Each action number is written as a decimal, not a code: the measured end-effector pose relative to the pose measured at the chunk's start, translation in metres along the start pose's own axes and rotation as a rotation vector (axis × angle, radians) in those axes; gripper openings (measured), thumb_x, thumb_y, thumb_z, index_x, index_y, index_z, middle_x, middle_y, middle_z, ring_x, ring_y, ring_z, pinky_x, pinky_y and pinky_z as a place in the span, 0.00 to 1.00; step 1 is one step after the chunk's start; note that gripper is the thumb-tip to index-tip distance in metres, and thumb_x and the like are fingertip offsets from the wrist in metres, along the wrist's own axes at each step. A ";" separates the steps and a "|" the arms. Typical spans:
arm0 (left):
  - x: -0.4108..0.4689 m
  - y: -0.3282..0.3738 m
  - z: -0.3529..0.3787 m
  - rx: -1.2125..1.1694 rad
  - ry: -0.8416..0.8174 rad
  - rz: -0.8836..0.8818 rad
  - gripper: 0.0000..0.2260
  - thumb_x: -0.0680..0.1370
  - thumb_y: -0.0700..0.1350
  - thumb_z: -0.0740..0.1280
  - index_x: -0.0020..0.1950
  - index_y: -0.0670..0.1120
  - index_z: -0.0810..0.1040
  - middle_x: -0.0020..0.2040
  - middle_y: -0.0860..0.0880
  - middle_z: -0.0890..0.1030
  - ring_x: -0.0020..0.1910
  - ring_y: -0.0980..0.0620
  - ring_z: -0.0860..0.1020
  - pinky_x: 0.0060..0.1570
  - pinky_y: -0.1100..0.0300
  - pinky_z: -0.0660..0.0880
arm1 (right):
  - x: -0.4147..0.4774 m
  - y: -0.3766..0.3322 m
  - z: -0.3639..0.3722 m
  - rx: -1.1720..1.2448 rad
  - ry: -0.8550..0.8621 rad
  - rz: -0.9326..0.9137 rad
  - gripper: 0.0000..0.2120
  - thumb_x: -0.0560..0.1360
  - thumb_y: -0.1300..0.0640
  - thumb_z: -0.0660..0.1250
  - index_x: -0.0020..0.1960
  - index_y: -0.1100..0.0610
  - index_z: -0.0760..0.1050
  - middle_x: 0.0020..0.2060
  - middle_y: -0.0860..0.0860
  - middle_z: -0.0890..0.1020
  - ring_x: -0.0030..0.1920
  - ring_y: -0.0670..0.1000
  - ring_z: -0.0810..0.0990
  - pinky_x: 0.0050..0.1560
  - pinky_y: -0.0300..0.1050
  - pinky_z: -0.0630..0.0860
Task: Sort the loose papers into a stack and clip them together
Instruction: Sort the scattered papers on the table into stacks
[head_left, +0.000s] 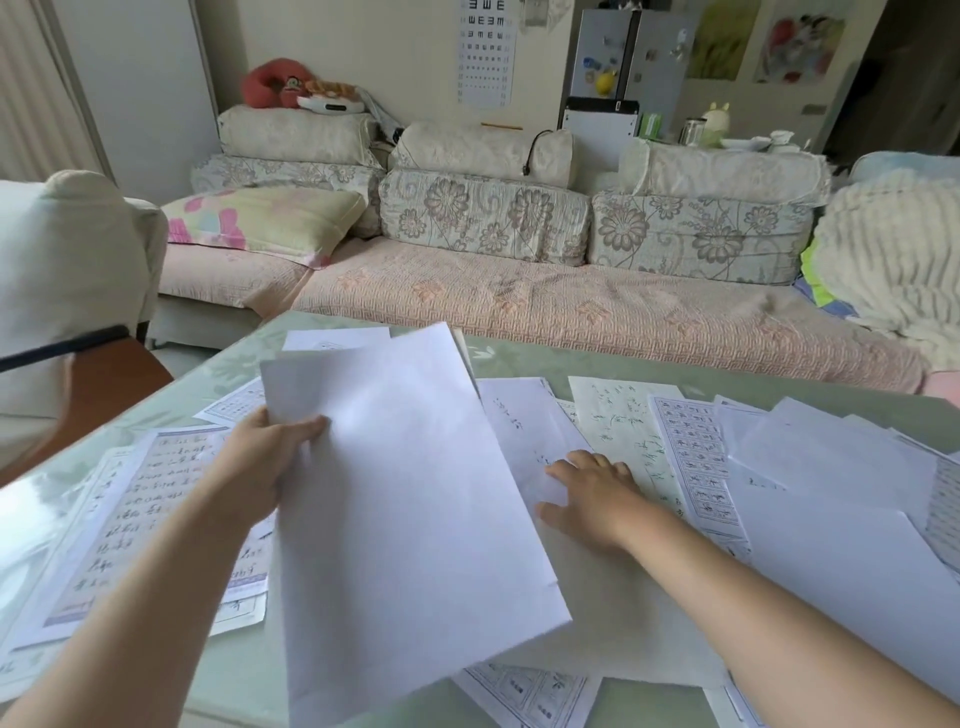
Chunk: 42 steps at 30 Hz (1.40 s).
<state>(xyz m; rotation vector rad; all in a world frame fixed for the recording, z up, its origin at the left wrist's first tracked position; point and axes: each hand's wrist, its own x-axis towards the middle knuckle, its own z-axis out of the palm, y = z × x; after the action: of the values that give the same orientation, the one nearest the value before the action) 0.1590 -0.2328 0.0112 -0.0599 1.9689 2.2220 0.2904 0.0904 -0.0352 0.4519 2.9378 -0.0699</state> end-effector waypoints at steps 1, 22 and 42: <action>-0.002 -0.002 0.003 0.008 -0.014 -0.014 0.08 0.75 0.35 0.70 0.51 0.45 0.79 0.43 0.44 0.83 0.31 0.50 0.82 0.32 0.56 0.80 | 0.000 0.000 -0.001 0.024 0.010 0.004 0.31 0.76 0.36 0.56 0.76 0.46 0.61 0.77 0.51 0.59 0.76 0.54 0.57 0.74 0.53 0.54; 0.003 -0.042 0.106 0.264 -0.270 0.032 0.09 0.78 0.35 0.66 0.57 0.40 0.80 0.47 0.44 0.85 0.42 0.49 0.83 0.44 0.58 0.81 | 0.031 0.016 -0.031 1.083 0.359 0.200 0.08 0.72 0.62 0.72 0.51 0.56 0.80 0.45 0.51 0.85 0.47 0.55 0.83 0.47 0.45 0.78; 0.029 -0.084 0.137 1.287 -0.124 0.305 0.35 0.67 0.68 0.68 0.67 0.48 0.72 0.67 0.50 0.69 0.67 0.46 0.62 0.66 0.55 0.62 | 0.088 0.020 -0.026 0.893 0.046 0.375 0.20 0.62 0.52 0.76 0.52 0.56 0.81 0.50 0.53 0.84 0.54 0.56 0.82 0.56 0.49 0.79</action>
<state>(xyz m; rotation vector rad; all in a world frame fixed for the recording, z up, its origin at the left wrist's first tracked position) 0.1552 -0.0853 -0.0581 0.5358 3.0033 0.6411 0.2097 0.1375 -0.0252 1.0997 2.6393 -1.3410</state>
